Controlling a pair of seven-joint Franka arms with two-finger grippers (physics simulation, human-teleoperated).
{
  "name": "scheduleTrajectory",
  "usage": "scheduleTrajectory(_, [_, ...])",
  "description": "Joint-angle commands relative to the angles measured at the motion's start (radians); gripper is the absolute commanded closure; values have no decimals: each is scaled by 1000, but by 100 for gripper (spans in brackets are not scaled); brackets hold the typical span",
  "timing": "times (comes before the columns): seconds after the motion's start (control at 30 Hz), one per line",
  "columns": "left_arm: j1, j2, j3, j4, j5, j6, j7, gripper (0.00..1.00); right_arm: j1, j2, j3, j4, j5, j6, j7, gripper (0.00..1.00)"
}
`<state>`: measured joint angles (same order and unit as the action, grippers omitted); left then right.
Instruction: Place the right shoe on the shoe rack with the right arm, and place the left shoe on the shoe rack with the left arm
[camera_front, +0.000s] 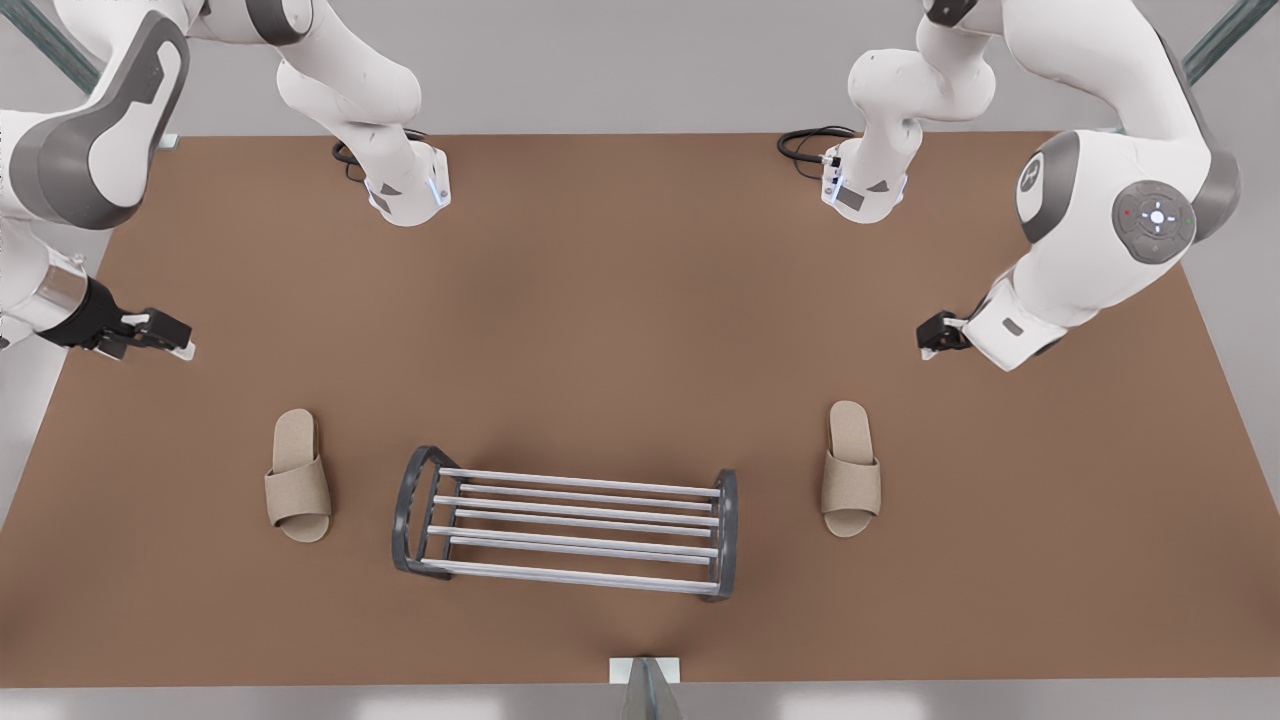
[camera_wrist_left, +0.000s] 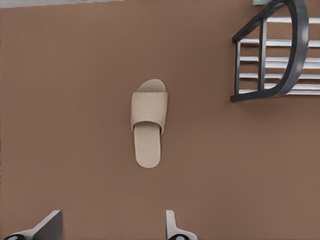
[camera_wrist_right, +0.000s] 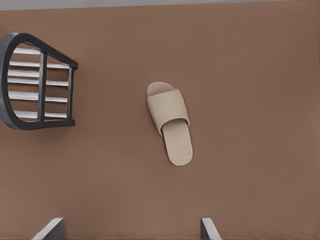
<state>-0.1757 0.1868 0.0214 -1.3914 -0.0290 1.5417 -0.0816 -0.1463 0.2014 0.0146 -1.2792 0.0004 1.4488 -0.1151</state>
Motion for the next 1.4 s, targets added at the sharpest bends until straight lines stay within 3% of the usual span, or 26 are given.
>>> scheduleTrajectory(0.0, [4, 5, 0, 6, 12, 84, 22, 0, 2, 1, 2, 0, -49, -13, -81, 0])
scheduleTrajectory(0.1, [2, 26, 5, -41, 20, 216, 264, 0, 43, -7, 4, -2, -86, -16, -77, 0])
scheduleTrajectory(0.13, [1, 23, 5, -67, 17, 232, 255, 0, 79, -2, -4, 0, -89, -19, -77, 0])
scheduleTrajectory(0.17, [1, 37, 5, -70, -50, 236, -23, 0, 105, -11, 2, -23, -100, 10, -74, 0])
scheduleTrajectory(0.2, [1, 22, 5, -156, -192, 403, -452, 0, 97, -94, 50, -186, -178, 149, -66, 0])
scheduleTrajectory(0.23, [-1, -23, 6, -294, -337, 590, -572, 0, 83, -106, 100, -221, -226, 168, 0, 0])
scheduleTrajectory(0.27, [-1, -53, 28, -418, -511, 735, -575, 0, 54, -122, 198, -270, -327, 179, 38, 0])
scheduleTrajectory(0.33, [-13, -70, 26, -577, -833, 989, -570, 0, 13, -177, 307, -408, -506, 329, 43, 0])
scheduleTrajectory(0.37, [-48, -60, 23, -615, -933, 1089, -547, 0, 4, -189, 318, -462, -554, 406, 43, 0])
scheduleTrajectory(0.47, [-90, -55, 25, -732, -1543, 1161, 199, 0, -16, -254, 324, -707, -910, 780, 43, 0])
scheduleTrajectory(0.53, [-90, -73, 28, -800, -1764, 1149, 547, 0, -64, -252, 320, -802, -1175, 973, 43, 0])
scheduleTrajectory(0.57, [-90, -84, 29, -833, -1911, 1120, 693, 0, -150, -252, 318, -853, -1367, 1163, 54, 0])
scheduleTrajectory(0.6, [-90, -86, 48, -866, -2000, 1082, 808, 0, -177, -255, 317, -887, -1442, 1213, 100, 0])
scheduleTrajectory(0.67, [-90, -60, 127, -919, -2060, 921, 1025, 0, -206, -275, 311, -939, -1634, 1245, 280, 0])
scheduleTrajectory(0.77, [-90, 0, 146, -954, -2065, 884, 1521, 0, -213, -195, 268, -868, -1893, 1274, 402, 0])
scheduleTrajectory(0.87, [-90, 91, 167, -968, -2066, 876, 1945, 0, -197, -60, 203, -753, -2393, 1260, 765, 0])
scheduleTrajectory(0.93, [-90, 112, 169, -969, -2066, 874, 1988, 0, -148, -19, 131, -729, -2487, 1259, 879, 0])
scheduleTrajectory(1.0, [-88, 149, 210, -976, -2117, 793, 1990, 0, -101, 36, 58, -761, -2686, 1236, 1282, 0])
scheduleTrajectory(1.07, [-84, 183, 213, -976, -2175, 742, 1990, 0, -102, 23, 58, -845, -2714, 1234, 1440, 0])
scheduleTrajectory(1.17, [-79, 192, 213, -976, -2203, 713, 1990, 0, -121, 16, 58, -977, -3083, 1006, 1608, 0])
scheduleTrajectory(1.3, [-74, 183, 215, -982, -2250, 696, 1976, 0, -125, 23, 58, -1059, -3121, 955, 1612, 0])
scheduleTrajectory(1.37, [-73, 183, 215, -976, -2292, 672, 1907, 0, -105, 12, 58, -993, -3110, 1136, 1588, 0])
